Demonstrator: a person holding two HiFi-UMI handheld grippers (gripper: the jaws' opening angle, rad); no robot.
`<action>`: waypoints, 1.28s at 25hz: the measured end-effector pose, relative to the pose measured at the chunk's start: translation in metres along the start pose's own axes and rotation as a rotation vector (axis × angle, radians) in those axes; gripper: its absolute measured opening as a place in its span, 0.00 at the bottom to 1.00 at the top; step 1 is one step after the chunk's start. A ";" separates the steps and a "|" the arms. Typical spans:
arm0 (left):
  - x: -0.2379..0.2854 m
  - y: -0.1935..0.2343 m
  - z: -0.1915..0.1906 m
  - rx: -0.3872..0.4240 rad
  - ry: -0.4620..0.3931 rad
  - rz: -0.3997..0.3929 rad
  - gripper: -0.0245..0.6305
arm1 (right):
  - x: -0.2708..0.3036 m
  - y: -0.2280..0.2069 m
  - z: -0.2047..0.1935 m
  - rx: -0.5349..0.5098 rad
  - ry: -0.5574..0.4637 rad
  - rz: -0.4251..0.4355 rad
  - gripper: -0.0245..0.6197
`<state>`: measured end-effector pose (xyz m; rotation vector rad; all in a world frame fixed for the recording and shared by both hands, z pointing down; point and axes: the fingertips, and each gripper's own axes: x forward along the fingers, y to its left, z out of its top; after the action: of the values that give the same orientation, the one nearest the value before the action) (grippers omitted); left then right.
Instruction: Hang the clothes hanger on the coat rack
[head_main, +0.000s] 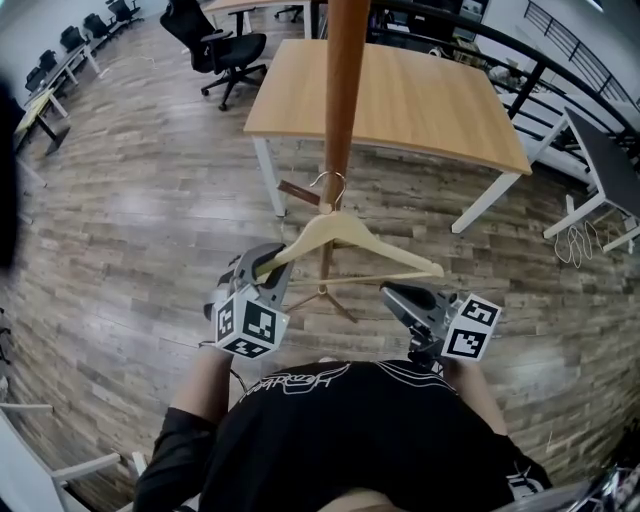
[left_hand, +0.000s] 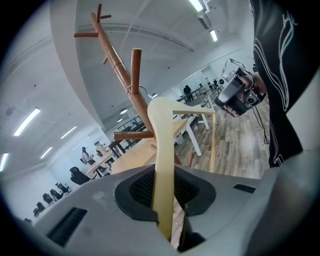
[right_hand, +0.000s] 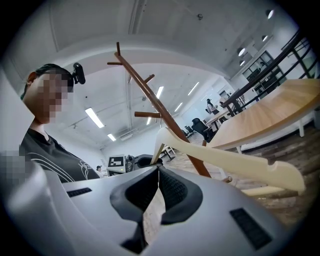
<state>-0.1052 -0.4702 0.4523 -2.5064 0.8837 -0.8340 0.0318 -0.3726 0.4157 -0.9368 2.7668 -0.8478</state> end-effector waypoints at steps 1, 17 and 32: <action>0.002 0.001 -0.001 0.003 -0.005 0.000 0.14 | 0.002 -0.001 -0.001 0.003 0.000 -0.003 0.10; 0.025 0.010 -0.001 -0.066 -0.112 -0.048 0.15 | -0.001 -0.017 -0.015 0.052 0.022 -0.064 0.10; -0.016 0.023 0.016 -0.105 -0.154 0.097 0.45 | -0.026 0.008 -0.035 0.062 0.013 -0.053 0.10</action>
<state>-0.1155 -0.4745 0.4224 -2.5525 1.0107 -0.5684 0.0391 -0.3357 0.4383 -1.0016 2.7209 -0.9445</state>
